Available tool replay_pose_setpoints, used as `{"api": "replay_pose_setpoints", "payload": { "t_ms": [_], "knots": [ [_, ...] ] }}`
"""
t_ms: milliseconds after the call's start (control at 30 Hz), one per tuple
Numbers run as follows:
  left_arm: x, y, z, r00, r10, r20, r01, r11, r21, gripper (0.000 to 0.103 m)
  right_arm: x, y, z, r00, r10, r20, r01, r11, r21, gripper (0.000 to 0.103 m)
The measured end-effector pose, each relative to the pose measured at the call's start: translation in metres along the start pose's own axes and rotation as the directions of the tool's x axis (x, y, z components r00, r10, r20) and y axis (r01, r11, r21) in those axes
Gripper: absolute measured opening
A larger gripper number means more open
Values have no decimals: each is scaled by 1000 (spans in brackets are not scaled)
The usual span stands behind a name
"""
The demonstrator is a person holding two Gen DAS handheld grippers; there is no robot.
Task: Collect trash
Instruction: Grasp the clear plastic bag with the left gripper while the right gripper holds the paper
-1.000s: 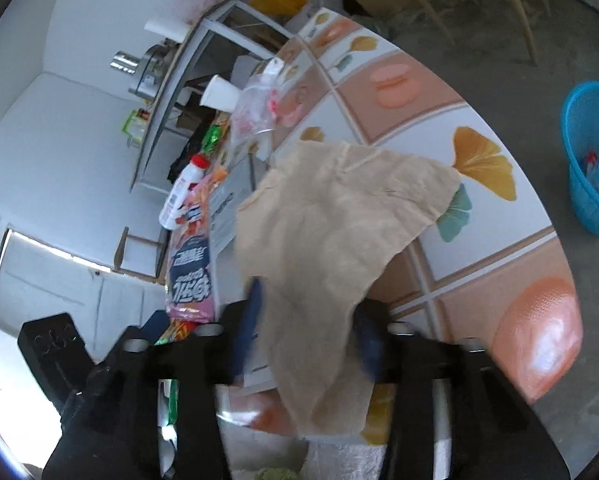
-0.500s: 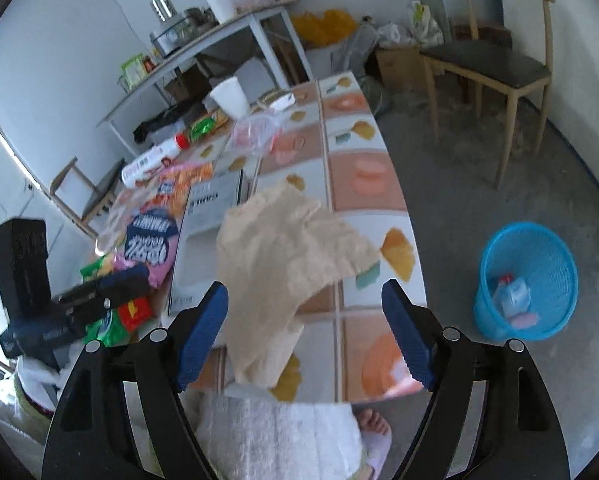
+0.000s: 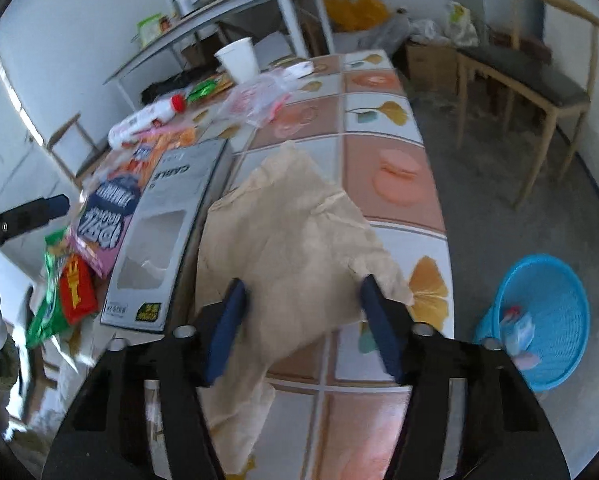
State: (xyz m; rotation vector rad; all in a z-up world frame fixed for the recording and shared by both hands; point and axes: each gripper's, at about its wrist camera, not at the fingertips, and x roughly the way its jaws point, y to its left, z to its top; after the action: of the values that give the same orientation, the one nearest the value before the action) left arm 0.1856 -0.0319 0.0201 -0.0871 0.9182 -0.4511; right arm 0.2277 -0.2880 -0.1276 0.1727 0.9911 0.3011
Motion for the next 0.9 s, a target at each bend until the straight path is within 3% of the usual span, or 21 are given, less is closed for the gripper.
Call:
{"api": "replay_pose_setpoints", "payload": {
  "t_ms": [167, 267, 400, 500, 633, 767, 900],
  "knots": [
    [5, 0, 39, 1000, 18, -4, -18, 1000, 5, 54, -4, -1, -4, 998, -50, 22, 50, 999, 2, 31],
    [16, -2, 65, 1000, 16, -19, -15, 1000, 12, 61, -5, -1, -5, 995, -92, 37, 92, 996, -1, 20],
    [43, -13, 98, 997, 73, -26, -71, 994, 81, 66, -7, -18, -4, 997, -63, 42, 59, 994, 94, 5],
    [74, -24, 114, 993, 100, -63, -90, 986, 139, 66, -7, -30, -6, 999, -2, 49, -6, 987, 162, 5],
    [123, -33, 132, 982, 131, -136, -104, 977, 184, 66, -8, -33, -7, 998, 21, 57, -31, 982, 186, 4],
    [174, -39, 142, 957, 230, -176, -180, 949, 260, 66, -8, -35, -8, 997, 45, 62, -56, 978, 202, 4],
    [210, -39, 143, 933, 280, -224, -211, 933, 291, 66, -8, -36, -9, 996, 58, 66, -71, 975, 211, 5]
  ]
}}
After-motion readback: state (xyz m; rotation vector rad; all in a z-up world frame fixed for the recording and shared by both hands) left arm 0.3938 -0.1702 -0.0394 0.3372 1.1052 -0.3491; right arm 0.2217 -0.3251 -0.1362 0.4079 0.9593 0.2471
